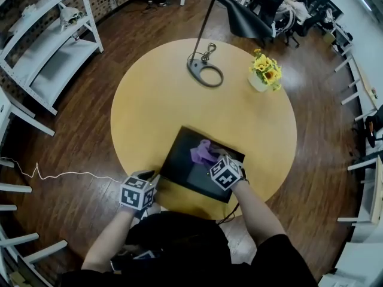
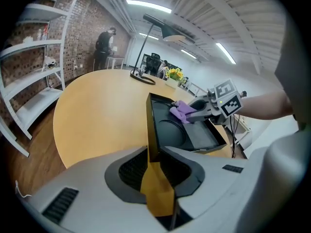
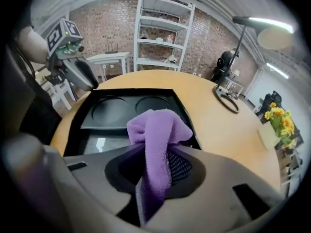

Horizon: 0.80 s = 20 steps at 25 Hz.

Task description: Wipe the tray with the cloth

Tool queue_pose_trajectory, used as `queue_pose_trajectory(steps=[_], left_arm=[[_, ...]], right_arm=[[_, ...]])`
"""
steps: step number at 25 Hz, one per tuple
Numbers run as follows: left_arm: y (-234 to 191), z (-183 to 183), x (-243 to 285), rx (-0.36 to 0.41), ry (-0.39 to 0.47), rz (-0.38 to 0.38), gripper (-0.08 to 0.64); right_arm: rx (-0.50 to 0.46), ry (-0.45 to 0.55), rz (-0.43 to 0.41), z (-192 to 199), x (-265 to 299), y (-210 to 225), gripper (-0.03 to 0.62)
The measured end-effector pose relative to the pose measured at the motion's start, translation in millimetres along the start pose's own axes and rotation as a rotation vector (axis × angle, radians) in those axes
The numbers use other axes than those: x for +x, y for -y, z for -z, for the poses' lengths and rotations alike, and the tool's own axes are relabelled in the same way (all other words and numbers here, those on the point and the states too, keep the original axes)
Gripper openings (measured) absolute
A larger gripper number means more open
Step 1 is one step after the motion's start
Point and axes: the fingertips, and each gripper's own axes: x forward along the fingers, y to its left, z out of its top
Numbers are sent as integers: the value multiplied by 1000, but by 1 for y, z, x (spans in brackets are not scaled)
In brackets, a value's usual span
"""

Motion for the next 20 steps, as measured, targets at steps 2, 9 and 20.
queue_pose_trajectory(steps=[2,9,20], left_arm=[[1,-1,-1,-3,2,-2,63],[4,-1,-1,-10,-12,-33,38],[7,-2,1,25,6,-114,1]], right_arm=[[6,18,-92,1,-6,-20,94],[28,52,-316,4,-20,-78,94],[75,45,-462,14,-29,-118,95]])
